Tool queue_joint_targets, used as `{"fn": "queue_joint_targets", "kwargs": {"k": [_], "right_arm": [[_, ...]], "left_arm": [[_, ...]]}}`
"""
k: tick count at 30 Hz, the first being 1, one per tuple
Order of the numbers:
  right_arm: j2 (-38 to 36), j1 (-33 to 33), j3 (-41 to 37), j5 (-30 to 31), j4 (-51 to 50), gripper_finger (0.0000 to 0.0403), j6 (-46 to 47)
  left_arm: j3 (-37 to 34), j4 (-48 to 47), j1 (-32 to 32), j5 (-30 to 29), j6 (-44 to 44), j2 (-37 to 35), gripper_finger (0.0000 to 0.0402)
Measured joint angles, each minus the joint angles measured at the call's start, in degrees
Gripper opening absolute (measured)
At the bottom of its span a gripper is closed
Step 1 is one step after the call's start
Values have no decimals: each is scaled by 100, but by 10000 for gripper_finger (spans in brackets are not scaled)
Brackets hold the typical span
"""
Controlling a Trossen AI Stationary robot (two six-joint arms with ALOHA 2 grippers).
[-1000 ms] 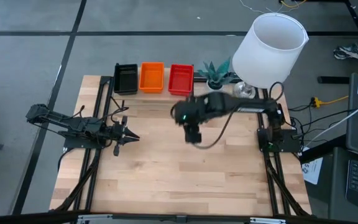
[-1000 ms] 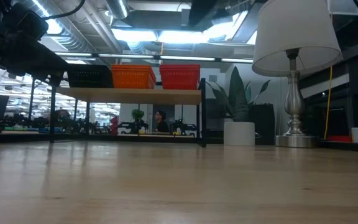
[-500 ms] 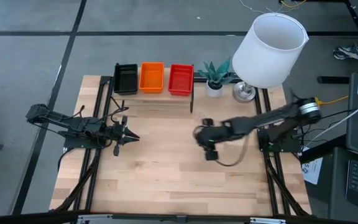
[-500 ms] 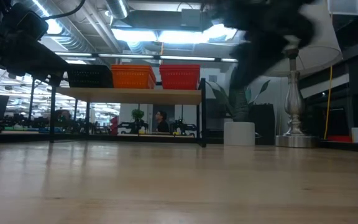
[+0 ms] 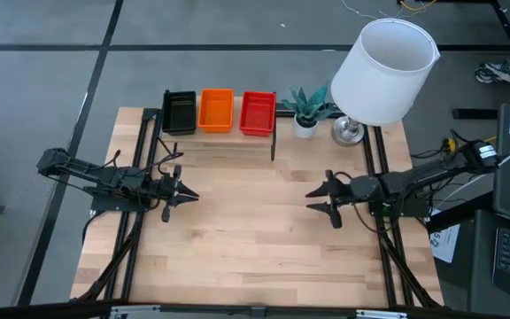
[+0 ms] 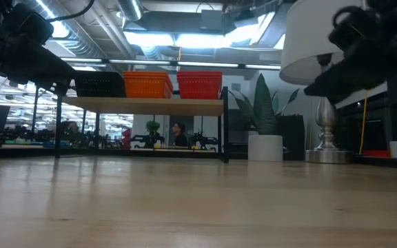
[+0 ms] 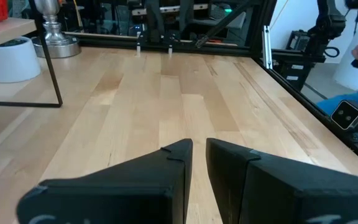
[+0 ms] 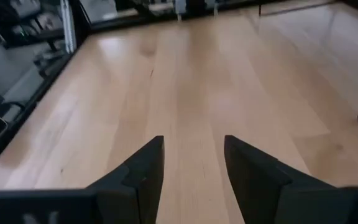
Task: Stack baskets on shelf by color
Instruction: Return to Home Position
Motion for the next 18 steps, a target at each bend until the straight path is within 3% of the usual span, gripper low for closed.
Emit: {"fn": "queue_joint_targets", "kwargs": {"k": [10, 18], "right_arm": [[-1277, -46, -1102, -160, 1006, 167, 15], [-2579, -46, -1122, -1992, 497, 167, -16]], "left_arm": [[0, 0, 2, 0, 0, 0, 39], [0, -1, 2, -1, 0, 0, 39]]}}
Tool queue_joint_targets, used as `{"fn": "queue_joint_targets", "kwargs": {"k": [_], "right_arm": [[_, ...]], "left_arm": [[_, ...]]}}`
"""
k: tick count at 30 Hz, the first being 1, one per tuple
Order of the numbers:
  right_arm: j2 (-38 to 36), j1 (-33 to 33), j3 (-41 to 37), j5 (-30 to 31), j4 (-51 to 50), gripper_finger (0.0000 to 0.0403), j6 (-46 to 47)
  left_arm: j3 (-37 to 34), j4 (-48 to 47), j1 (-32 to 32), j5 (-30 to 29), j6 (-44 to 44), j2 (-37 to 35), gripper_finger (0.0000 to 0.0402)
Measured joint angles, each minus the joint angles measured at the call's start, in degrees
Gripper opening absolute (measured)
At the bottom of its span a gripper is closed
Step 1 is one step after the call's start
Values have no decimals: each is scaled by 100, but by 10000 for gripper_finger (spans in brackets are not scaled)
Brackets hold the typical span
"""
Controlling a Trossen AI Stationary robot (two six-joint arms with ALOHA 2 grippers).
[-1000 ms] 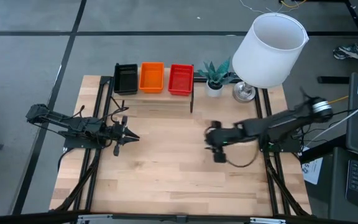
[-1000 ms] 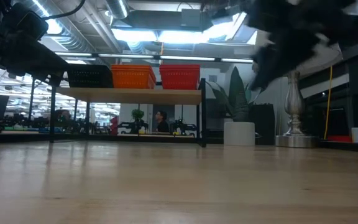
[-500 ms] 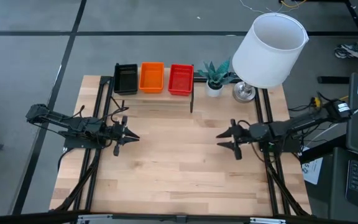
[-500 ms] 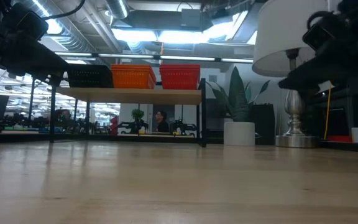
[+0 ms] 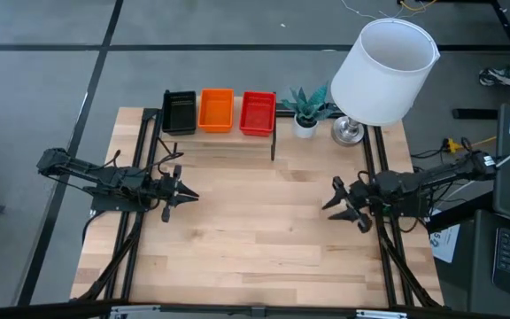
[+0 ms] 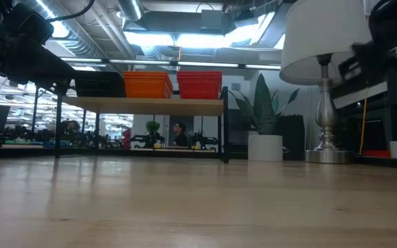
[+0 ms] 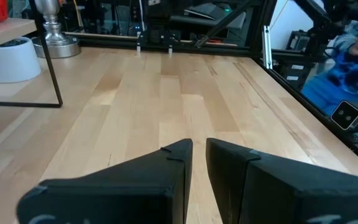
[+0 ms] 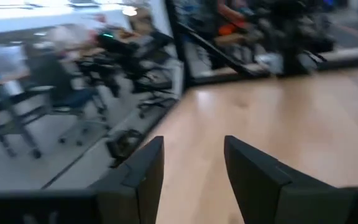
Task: Stack baskets on shelf by color
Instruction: Return to Home Position
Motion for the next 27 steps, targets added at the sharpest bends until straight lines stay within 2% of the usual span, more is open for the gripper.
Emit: {"fn": "queue_joint_targets", "kwargs": {"k": [2, 8, 14, 20, 27], "right_arm": [[-388, 0, 0, -225, -205, 167, -241], [-1485, 0, 2, -202, -1190, 167, -983], [-2389, 0, 2, -195, -1494, 167, -1141], [-2421, 0, 7, -189, -1463, 167, -2233], [-2416, 0, 7, -188, -1691, 167, -2327]], "left_arm": [[0, 2, 0, 0, 0, 0, 39], [0, 2, -1, -1, 0, 0, 39], [0, 2, 0, 1, 0, -1, 39], [0, 2, 0, 2, 0, 0, 39], [0, 19, 0, 2, 0, 0, 39]]}}
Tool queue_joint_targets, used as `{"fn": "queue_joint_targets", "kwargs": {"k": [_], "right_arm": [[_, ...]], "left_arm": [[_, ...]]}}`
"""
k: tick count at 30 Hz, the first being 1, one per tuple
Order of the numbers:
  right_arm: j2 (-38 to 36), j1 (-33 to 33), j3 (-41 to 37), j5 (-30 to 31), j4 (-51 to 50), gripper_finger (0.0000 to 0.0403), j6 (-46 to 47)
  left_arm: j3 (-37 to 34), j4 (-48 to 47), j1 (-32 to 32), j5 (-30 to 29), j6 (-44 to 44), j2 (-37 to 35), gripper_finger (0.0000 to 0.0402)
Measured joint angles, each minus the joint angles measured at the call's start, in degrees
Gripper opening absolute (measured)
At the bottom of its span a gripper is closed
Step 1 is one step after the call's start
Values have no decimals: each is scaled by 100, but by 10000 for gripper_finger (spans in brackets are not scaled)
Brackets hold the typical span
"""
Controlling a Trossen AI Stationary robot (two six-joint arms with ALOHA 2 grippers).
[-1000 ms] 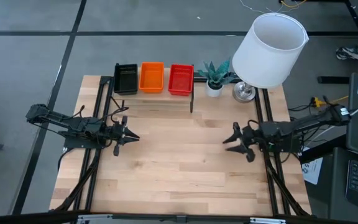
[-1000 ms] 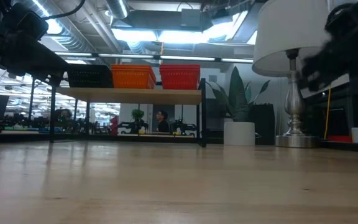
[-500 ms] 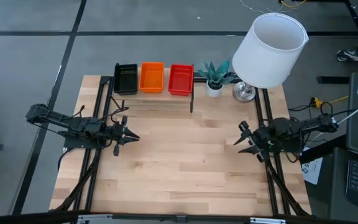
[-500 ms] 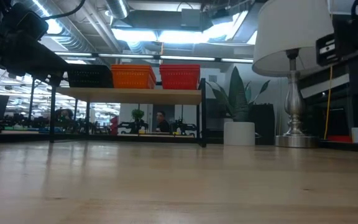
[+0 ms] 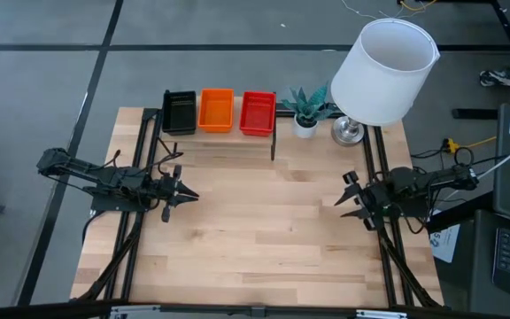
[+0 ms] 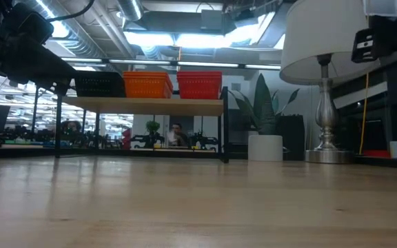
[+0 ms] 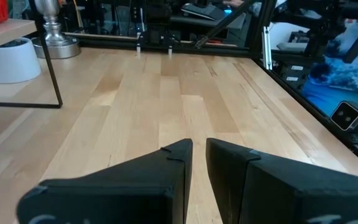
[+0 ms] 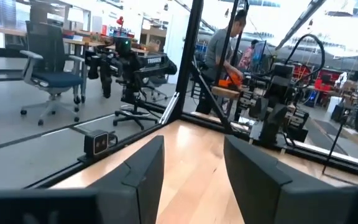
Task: Stack baskets on shelf by color
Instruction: Return to Home Position
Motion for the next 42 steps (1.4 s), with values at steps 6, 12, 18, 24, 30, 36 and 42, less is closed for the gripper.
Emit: {"fn": "queue_joint_targets", "kwargs": {"k": [6, 12, 18, 24, 30, 36, 42], "right_arm": [[6, 0, 0, 0, -152, 167, 0], [8, 0, 0, 0, -152, 167, 1], [8, 0, 0, 0, -151, 167, 2], [8, 0, 0, 0, -152, 167, 2], [8, 0, 0, 0, -153, 167, 4], [8, 1, 0, 0, -151, 167, 4], [8, 0, 0, 0, -152, 167, 4]], "left_arm": [[0, 2, 0, -2, 0, -1, 39], [0, 2, 0, 0, 0, -1, 39], [0, 2, 0, -1, 0, -1, 39], [0, 2, 0, 0, 0, -1, 39], [0, 2, 0, -1, 0, 0, 39], [0, 2, -2, 0, 0, 0, 39], [0, 2, -1, -1, 0, -1, 39]]}}
